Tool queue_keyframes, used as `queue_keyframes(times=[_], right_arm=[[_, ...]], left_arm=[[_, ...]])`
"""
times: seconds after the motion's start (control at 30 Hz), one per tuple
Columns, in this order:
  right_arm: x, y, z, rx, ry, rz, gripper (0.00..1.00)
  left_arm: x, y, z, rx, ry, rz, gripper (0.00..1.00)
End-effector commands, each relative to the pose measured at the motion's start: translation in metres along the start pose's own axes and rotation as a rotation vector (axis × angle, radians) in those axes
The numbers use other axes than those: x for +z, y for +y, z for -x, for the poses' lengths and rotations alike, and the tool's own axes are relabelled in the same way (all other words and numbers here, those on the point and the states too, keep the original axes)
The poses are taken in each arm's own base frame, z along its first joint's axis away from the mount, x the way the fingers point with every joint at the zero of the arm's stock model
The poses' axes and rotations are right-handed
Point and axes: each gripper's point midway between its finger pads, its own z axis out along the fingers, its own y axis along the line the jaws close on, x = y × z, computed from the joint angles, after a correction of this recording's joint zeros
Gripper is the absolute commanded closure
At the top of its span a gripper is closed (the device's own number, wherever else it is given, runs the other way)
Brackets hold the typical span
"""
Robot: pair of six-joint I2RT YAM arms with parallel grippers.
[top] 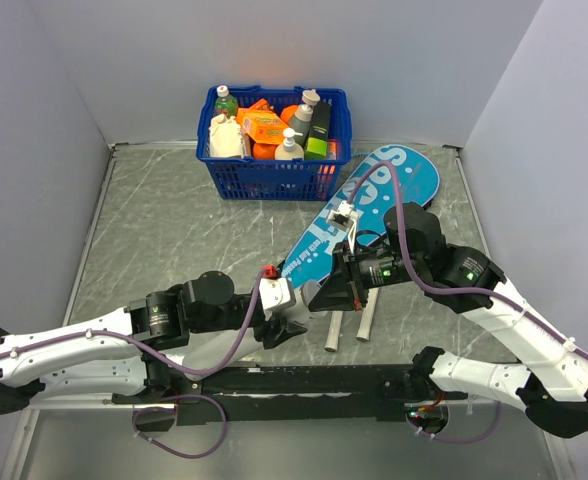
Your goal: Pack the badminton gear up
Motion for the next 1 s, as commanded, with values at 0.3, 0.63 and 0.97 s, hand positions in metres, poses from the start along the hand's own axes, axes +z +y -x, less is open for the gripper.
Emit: queue_keyframes(times=[0.3, 0.63, 0.97], right_arm=[[0.001, 0.015, -0.006, -0.009, 0.026, 0.073, 0.92], [0.008, 0.016, -0.010, -0.009, 0.054, 0.082, 0.85], [0.013, 0.020, -0.013, -0.016, 0.066, 0.110, 0.75]], left_arm=[[-0.002, 0.001, 0.007, 0.015, -0.011, 0.001, 0.97], [-0.003, 0.001, 0.009, 0.016, -0.017, 0.003, 0.97], [-0.004, 0.002, 0.009, 0.018, -0.017, 0.009, 0.97]])
